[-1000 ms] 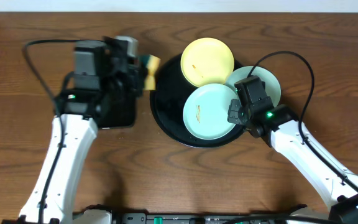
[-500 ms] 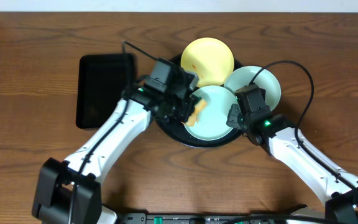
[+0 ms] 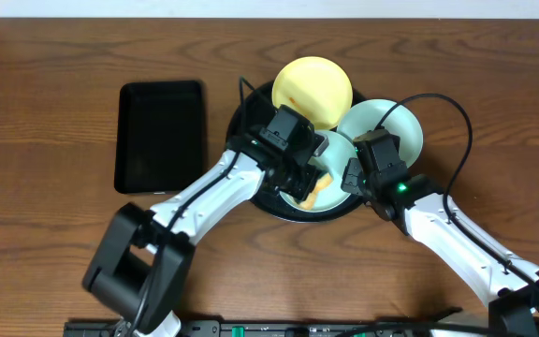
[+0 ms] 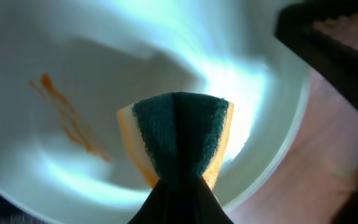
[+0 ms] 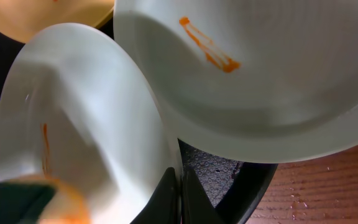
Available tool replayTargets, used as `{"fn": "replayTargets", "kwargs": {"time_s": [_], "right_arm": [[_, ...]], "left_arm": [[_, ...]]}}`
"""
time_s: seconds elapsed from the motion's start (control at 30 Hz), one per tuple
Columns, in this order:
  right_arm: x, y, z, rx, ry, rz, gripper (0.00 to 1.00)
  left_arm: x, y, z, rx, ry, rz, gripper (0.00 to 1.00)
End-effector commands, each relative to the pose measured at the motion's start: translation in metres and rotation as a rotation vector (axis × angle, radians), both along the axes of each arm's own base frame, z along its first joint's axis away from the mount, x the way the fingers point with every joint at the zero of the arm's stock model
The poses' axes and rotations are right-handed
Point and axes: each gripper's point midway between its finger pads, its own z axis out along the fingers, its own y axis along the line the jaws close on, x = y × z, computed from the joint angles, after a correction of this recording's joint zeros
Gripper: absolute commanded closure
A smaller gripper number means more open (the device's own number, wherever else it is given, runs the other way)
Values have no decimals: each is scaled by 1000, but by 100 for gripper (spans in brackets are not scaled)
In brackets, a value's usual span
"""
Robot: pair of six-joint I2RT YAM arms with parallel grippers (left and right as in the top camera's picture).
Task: Clean dirty plates on tray and stack at the side
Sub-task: 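Scrub the held pale green plate with the sponge in the left gripper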
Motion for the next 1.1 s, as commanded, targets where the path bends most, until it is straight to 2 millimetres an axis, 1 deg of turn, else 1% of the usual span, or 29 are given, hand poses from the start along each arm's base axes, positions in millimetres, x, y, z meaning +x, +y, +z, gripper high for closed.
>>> {"fn": "replayTargets", "kwargs": {"time_s": [0.0,0.07,0.17,0.43,0.57,0.67,0.77,0.9,1.0,1.07], "right_arm": [[0,-1,-1,9,2,-16,99],[0,-1,-1,9,2,-16,99],[0,-1,-1,9,2,-16,99],[0,-1,-1,9,1,-16,99],[0,-1,-1,10,0,-16,99],[0,-1,-1,10,0,-16,99],[0,-1,-1,11,-1,-16,99],[0,0,-1,12,0,-15,99],[-3,8,-2,52,21,12,99],[-10,18,-3,103,56,48,99]], "left_arm": [[10,2,-4,29,-34,23,92],[11,1,-4,27,-40,24,93],[19,9,-7,76,-78,50,93],[24,5,-5,59,-104,50,93],[25,4,-9,48,-114,58,93],[21,4,-14,47,-108,61,93],[14,0,-24,38,-117,44,92],[13,-4,-29,22,-140,36,92],[13,-4,-30,17,-146,36,93],[13,-3,-31,21,-144,36,92]]}}
